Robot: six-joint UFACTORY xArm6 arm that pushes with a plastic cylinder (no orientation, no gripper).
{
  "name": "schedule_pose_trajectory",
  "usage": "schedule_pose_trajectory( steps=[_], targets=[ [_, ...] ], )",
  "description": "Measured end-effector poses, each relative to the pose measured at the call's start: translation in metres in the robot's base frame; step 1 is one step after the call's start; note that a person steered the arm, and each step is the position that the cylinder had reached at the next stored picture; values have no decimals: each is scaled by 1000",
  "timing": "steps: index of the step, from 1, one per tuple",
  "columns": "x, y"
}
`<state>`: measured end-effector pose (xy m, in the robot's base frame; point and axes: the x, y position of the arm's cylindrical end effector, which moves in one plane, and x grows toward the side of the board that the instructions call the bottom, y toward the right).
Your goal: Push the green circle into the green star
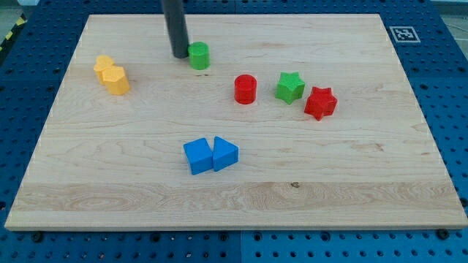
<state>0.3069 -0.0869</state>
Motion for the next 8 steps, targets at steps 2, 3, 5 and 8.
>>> schedule_pose_trajectory(
  steps=[2, 3, 5, 8],
  targets=[
    [16, 48],
    [33, 55],
    [38, 112],
    [38, 90]
  ],
)
